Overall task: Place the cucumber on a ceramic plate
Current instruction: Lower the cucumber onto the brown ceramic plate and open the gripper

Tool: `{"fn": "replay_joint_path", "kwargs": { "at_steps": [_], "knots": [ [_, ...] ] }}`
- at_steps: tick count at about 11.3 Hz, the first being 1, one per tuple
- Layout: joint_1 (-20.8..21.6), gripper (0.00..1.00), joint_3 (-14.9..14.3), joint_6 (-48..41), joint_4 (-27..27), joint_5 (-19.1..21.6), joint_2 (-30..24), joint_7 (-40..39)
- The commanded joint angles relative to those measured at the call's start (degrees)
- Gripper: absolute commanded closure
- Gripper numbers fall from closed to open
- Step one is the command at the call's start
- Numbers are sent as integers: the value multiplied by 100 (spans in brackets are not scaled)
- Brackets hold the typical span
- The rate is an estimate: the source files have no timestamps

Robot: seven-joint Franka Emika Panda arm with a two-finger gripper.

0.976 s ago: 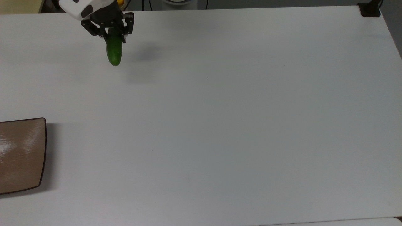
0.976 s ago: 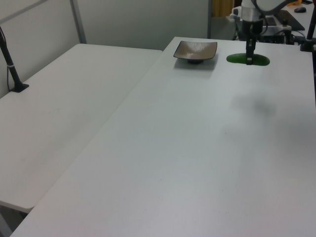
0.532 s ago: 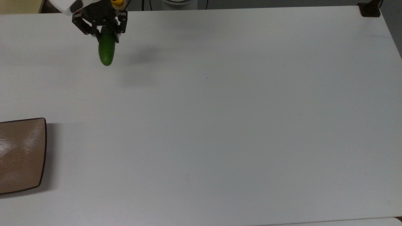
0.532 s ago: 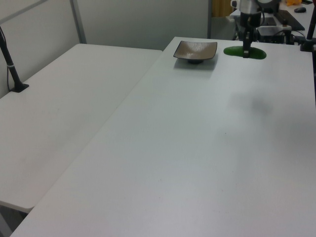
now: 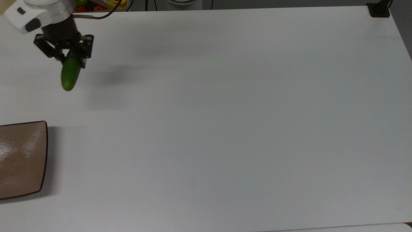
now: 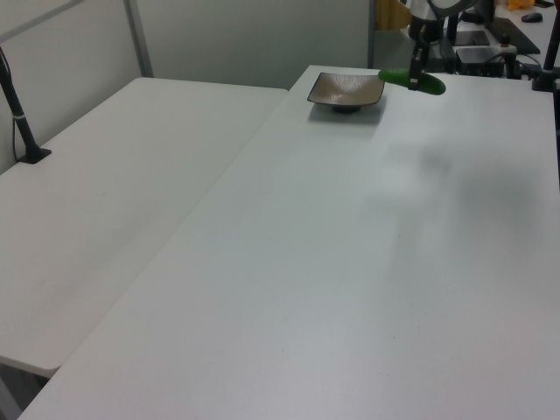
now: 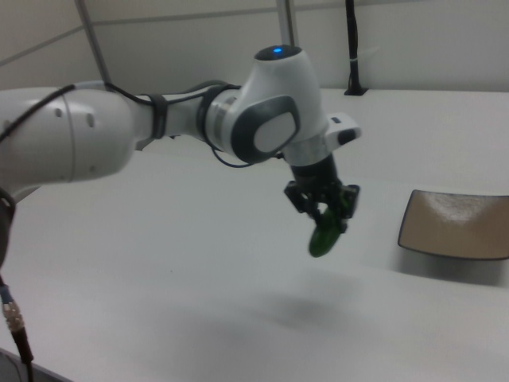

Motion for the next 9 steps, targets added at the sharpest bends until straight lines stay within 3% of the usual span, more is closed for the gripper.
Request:
{"fn": "replay_joint_path", "kwargs": {
  "at_steps": [1, 5, 9],
  "knots": [
    [-250, 89, 16, 616, 833, 140, 839, -215],
    [-576, 89, 60, 2014, 1343, 140, 1656, -356],
    [-893, 89, 333, 2884, 2353, 281, 2596, -338]
  ]
}}
